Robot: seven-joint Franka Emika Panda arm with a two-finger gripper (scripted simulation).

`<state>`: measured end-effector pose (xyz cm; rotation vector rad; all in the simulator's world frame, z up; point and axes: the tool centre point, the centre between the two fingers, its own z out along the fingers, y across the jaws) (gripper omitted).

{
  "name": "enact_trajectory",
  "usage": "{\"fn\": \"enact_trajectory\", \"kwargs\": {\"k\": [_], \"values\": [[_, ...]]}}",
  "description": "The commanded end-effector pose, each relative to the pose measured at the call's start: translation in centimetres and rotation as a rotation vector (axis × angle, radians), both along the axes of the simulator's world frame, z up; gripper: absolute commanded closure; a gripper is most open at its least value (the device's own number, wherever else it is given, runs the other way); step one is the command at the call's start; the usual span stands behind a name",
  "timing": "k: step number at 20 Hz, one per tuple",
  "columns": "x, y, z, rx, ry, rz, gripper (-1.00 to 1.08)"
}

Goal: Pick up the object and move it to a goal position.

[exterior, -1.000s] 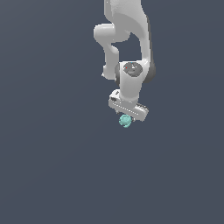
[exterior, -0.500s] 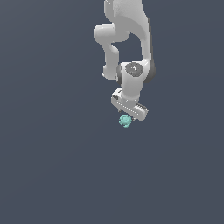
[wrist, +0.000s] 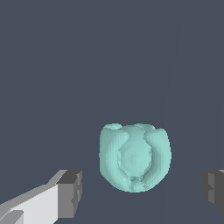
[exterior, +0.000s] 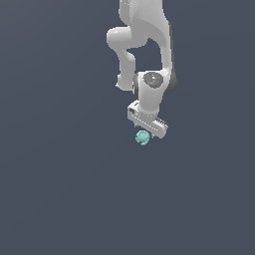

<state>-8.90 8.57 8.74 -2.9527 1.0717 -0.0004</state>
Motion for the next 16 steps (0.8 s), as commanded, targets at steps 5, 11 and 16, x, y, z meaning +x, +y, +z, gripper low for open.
{"fn": "enact_trajectory", "kwargs": {"k": [5, 11, 16], "values": [[-0.1, 0.0, -2.1, 0.0, 0.001, -0.002, -0.92], [-0.1, 0.0, -4.4, 0.0, 0.0, -0.004, -0.92], [-0.1, 0.0, -4.8, 0.0, 0.0, -0.004, 1.08]]}}
